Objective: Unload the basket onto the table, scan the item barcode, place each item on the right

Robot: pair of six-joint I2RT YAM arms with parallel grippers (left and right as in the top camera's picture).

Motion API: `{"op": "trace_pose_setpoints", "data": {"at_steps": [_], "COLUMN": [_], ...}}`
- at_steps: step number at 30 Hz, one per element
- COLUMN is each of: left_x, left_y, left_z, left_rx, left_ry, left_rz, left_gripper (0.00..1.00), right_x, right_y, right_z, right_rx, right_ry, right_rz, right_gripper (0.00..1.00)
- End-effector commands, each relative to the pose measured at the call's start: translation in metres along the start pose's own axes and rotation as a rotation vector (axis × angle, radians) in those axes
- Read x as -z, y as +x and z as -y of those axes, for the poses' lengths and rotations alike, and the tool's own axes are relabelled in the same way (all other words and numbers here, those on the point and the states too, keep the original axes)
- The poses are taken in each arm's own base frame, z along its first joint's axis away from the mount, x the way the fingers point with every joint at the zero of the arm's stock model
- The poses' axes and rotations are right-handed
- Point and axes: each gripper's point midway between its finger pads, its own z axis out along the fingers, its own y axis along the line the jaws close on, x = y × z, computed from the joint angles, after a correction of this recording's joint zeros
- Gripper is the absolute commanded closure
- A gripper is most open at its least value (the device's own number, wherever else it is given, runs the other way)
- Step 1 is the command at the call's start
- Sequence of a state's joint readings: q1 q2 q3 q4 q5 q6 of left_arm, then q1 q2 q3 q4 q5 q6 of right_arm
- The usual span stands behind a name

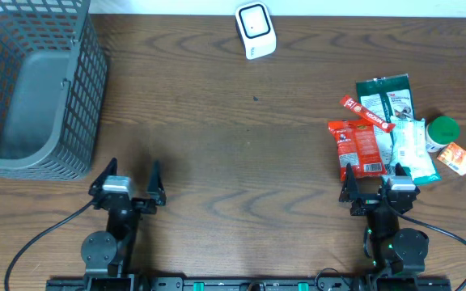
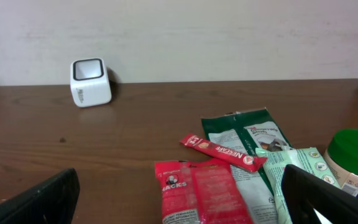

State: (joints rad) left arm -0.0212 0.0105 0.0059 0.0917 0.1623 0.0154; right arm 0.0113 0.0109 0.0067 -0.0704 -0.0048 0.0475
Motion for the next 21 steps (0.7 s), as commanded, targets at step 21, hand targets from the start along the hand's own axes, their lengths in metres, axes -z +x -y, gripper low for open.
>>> {"op": "trace_pose_setpoints", "data": {"at_steps": [21], "left_x": [0.005], "left_y": [0.036], "left_z": [-0.025], "left_rx": [0.05], "left_ry": [-0.147], "left_rz": [-0.138], "left_gripper": [0.12], "right_x": [0.0], "right_y": [0.0], "right_z": [0.001], "right_rx": [0.011], "right_ry": [0.003], "right_rz": [0.0], "right_gripper": [0.01]}}
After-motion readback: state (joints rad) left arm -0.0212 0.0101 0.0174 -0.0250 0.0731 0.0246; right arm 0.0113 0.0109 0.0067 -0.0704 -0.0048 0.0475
